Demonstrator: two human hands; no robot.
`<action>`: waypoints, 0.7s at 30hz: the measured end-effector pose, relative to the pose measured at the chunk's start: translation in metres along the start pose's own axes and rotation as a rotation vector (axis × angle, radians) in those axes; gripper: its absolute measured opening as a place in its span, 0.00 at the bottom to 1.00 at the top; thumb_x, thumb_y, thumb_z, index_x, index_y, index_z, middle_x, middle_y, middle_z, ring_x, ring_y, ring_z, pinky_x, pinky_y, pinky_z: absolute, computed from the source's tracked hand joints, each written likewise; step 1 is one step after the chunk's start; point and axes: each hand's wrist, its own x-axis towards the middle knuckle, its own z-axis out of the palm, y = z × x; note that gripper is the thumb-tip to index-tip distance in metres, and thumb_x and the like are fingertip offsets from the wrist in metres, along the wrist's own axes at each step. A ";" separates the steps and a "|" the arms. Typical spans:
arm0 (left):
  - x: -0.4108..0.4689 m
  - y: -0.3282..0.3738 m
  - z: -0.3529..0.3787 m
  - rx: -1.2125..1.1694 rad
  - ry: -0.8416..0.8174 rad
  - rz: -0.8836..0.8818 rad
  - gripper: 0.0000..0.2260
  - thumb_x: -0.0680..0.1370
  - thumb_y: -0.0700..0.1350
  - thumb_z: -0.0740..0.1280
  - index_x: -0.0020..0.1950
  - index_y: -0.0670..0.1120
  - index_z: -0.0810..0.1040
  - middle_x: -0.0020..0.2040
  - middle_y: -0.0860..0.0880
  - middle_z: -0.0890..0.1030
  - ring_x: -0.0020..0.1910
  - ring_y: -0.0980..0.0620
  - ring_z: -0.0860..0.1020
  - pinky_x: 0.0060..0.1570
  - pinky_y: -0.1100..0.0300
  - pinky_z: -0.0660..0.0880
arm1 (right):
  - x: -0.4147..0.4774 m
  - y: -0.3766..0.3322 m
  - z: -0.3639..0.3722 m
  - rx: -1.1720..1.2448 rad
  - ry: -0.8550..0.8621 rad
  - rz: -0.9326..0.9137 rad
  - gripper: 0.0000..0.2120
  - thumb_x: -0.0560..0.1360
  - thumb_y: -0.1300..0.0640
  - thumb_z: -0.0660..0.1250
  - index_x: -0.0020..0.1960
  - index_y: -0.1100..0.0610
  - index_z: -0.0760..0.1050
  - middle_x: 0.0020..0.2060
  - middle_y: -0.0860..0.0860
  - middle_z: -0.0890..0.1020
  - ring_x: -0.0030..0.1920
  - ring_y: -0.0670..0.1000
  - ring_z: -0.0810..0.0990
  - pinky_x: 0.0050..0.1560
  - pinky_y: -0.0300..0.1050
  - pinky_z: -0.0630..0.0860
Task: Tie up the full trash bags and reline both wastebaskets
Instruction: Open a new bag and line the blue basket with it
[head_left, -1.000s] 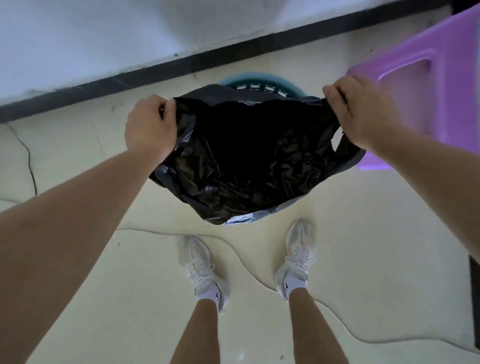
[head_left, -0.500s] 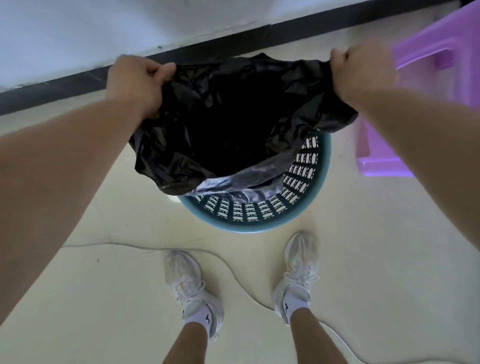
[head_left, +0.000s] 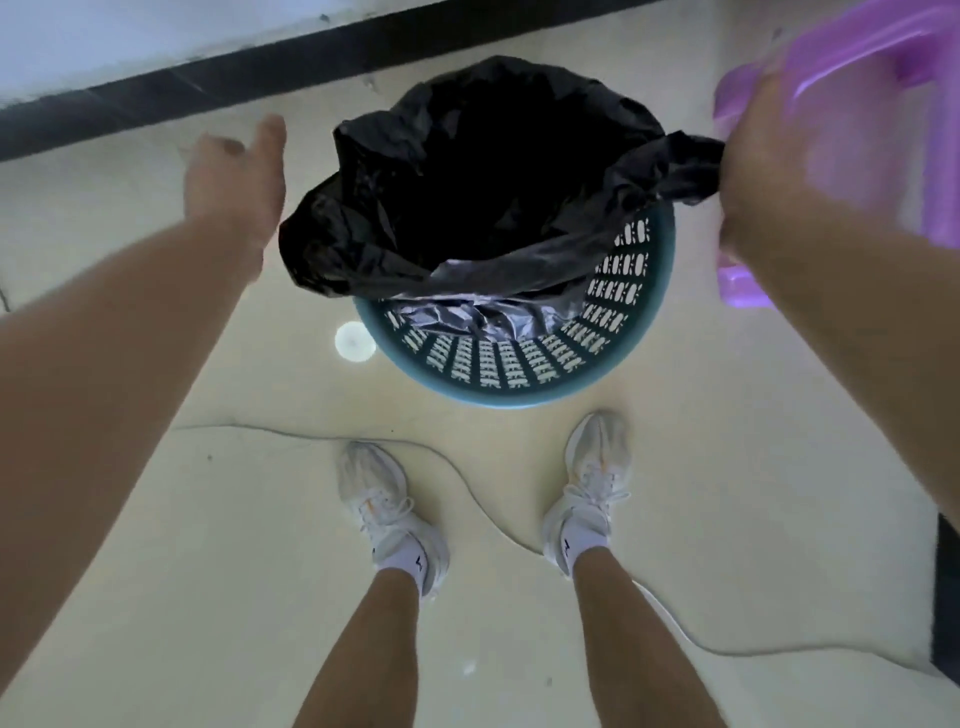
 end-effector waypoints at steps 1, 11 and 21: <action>-0.013 -0.008 -0.005 0.031 0.031 -0.009 0.33 0.70 0.70 0.61 0.67 0.49 0.71 0.62 0.50 0.75 0.61 0.45 0.75 0.58 0.50 0.74 | -0.024 0.000 -0.007 -0.034 0.037 0.031 0.62 0.52 0.12 0.52 0.79 0.43 0.55 0.76 0.50 0.65 0.74 0.57 0.65 0.69 0.67 0.61; -0.131 -0.057 0.025 -0.461 0.014 -0.278 0.24 0.68 0.54 0.74 0.58 0.43 0.74 0.52 0.50 0.80 0.50 0.51 0.80 0.56 0.51 0.78 | -0.151 0.071 0.002 -0.155 0.016 0.038 0.41 0.69 0.42 0.66 0.76 0.56 0.58 0.66 0.58 0.75 0.62 0.61 0.78 0.63 0.59 0.76; -0.156 -0.126 0.066 -0.639 0.086 -0.466 0.05 0.80 0.41 0.61 0.52 0.45 0.76 0.51 0.43 0.82 0.41 0.48 0.83 0.41 0.56 0.82 | -0.141 0.152 -0.036 0.245 0.027 0.292 0.11 0.83 0.56 0.60 0.43 0.54 0.75 0.52 0.58 0.83 0.45 0.54 0.84 0.41 0.44 0.83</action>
